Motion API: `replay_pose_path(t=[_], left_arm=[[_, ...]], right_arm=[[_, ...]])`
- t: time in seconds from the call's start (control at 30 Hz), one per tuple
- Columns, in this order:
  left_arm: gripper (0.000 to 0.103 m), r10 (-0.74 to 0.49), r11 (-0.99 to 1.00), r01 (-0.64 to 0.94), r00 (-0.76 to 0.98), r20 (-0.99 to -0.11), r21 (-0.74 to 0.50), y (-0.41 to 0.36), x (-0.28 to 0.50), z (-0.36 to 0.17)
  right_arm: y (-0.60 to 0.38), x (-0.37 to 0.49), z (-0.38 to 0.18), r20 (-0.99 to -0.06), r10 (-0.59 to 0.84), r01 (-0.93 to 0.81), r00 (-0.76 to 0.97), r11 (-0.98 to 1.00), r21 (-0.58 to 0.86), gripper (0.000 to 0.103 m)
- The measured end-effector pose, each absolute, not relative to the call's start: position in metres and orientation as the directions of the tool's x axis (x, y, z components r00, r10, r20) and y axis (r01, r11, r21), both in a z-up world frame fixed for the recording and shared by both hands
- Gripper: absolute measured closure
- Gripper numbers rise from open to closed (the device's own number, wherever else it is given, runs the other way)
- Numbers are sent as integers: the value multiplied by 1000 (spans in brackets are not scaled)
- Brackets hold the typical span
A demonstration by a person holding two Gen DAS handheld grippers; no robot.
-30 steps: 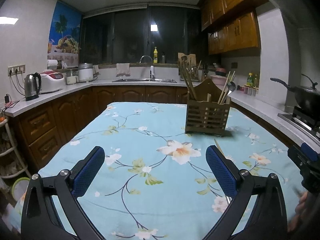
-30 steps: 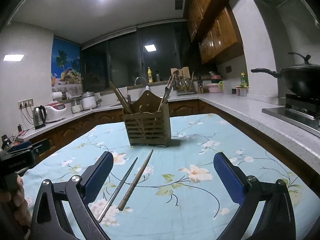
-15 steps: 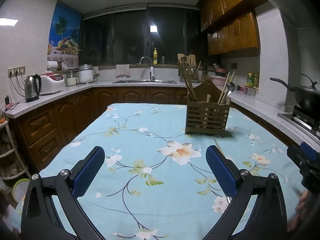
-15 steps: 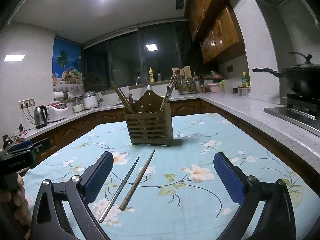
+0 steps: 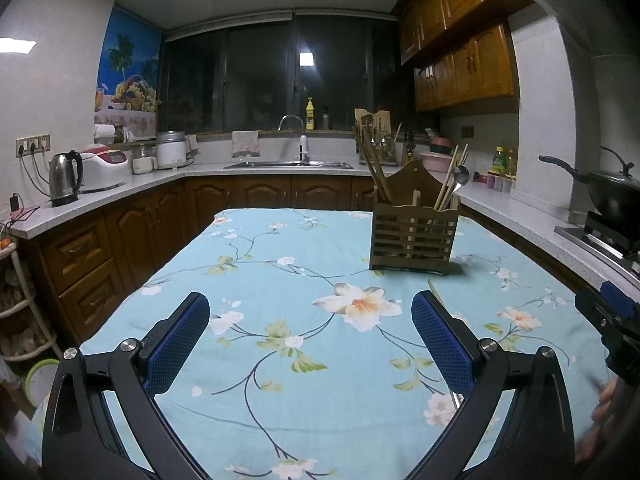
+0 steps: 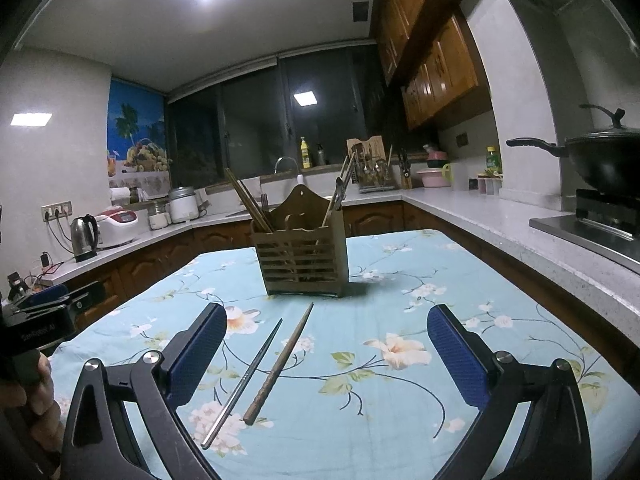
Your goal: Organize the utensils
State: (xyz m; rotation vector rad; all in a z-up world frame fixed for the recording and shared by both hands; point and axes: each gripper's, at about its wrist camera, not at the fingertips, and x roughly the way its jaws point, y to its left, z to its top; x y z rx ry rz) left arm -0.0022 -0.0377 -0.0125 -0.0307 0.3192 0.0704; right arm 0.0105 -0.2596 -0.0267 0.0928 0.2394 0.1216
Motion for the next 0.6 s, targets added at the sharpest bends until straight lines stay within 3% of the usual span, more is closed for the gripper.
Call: replay_pose_path(t=[0.6], left_arm=[[0,68,997,-76,948,-311,-11,-32,1,-9]], right_arm=[[-258,11,-25,-228,132,-110,965,988,107,2]])
